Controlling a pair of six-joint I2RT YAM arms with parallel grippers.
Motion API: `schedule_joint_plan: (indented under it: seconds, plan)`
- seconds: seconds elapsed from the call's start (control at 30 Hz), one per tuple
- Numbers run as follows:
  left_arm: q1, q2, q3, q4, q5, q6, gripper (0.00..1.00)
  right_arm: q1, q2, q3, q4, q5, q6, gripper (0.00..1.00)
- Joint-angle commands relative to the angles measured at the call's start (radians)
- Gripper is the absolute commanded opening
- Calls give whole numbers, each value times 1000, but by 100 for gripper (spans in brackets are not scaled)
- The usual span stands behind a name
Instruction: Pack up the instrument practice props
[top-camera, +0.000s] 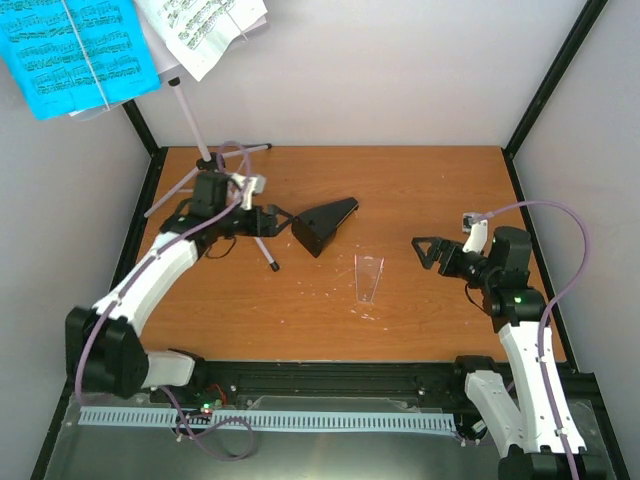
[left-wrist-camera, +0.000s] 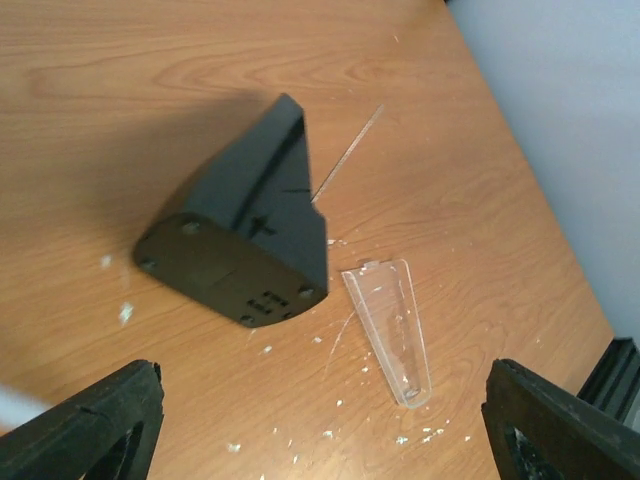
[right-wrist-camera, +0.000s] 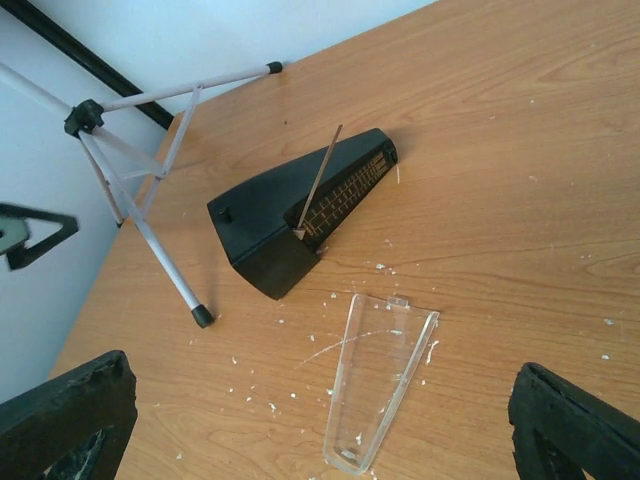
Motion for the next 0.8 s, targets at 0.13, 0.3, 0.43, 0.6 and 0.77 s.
schedule_joint_plan:
  seconds: [0.13, 0.3, 0.43, 0.6, 0.77]
  plan:
    - [-189, 323, 311, -37, -168, 131, 79, -2, 4, -33, -4, -33, -17, 100]
    - [-229, 586, 571, -139, -205, 201, 75, -1, 38, -65, 50, -38, 8, 100]
    - [-233, 783, 771, -226, -246, 244, 73, -2, 61, -77, 83, -65, 33, 100]
    - [-236, 971, 1014, -301, -269, 278, 73, -2, 61, -102, 100, -63, 30, 100]
    - [-241, 1124, 1182, -343, -240, 334, 75, -1, 67, -118, 101, -62, 26, 100]
